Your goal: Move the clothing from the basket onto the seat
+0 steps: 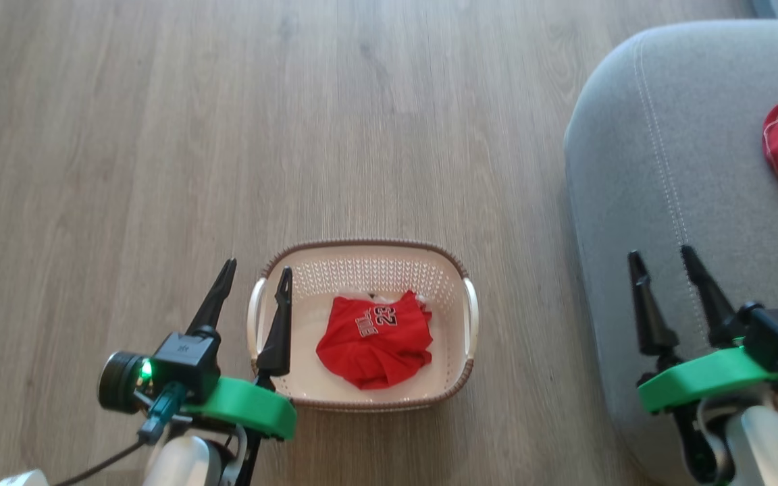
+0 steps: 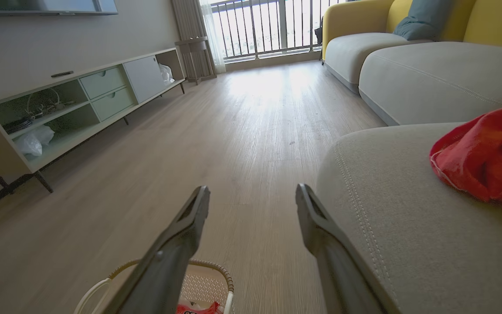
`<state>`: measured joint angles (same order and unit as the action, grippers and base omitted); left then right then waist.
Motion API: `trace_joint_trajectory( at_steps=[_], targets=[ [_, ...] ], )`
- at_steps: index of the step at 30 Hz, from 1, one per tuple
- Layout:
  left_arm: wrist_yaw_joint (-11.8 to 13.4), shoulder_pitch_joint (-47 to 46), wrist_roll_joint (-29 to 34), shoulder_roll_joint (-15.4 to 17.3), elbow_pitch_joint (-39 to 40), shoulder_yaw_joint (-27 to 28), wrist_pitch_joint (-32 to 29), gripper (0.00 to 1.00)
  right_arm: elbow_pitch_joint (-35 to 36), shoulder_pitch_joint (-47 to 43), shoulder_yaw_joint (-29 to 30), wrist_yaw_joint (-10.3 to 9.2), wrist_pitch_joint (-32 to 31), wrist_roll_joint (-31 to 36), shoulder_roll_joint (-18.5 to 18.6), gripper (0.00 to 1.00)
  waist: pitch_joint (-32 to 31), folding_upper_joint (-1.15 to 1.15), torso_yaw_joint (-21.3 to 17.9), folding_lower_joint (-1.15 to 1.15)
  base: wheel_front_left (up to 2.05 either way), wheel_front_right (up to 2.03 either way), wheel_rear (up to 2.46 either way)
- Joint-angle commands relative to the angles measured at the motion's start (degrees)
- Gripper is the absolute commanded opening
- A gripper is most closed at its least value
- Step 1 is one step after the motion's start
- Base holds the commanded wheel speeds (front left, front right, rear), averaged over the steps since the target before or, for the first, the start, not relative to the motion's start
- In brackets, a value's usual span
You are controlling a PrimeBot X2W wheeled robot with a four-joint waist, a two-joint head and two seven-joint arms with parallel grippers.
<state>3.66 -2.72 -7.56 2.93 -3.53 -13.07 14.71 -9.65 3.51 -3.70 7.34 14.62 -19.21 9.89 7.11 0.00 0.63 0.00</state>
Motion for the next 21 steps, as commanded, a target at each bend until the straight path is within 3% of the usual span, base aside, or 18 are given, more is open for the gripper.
trace_joint_trajectory(
  at_steps=[1,13,21],
  targets=[
    [-0.42,-3.39,0.48,-0.05,1.40,1.30,0.29,1.00,0.64,2.76,0.34,0.14,0.38,0.63,0.54,1.00,1.63,0.00,-0.53,0.00,0.00,0.00,0.00],
    [-6.34,-10.18,3.99,-0.05,-1.07,-2.13,0.29,1.00,1.36,7.01,4.14,0.14,0.38,2.39,-0.94,1.00,16.22,0.00,-4.50,0.00,0.00,0.00,0.00],
    [-8.10,-19.63,9.30,1.97,-11.68,-5.42,0.29,1.00,5.13,8.51,4.47,0.14,0.38,2.93,-2.39,1.00,29.05,0.00,-7.86,0.00,0.00,0.00,0.00]
  ],
)
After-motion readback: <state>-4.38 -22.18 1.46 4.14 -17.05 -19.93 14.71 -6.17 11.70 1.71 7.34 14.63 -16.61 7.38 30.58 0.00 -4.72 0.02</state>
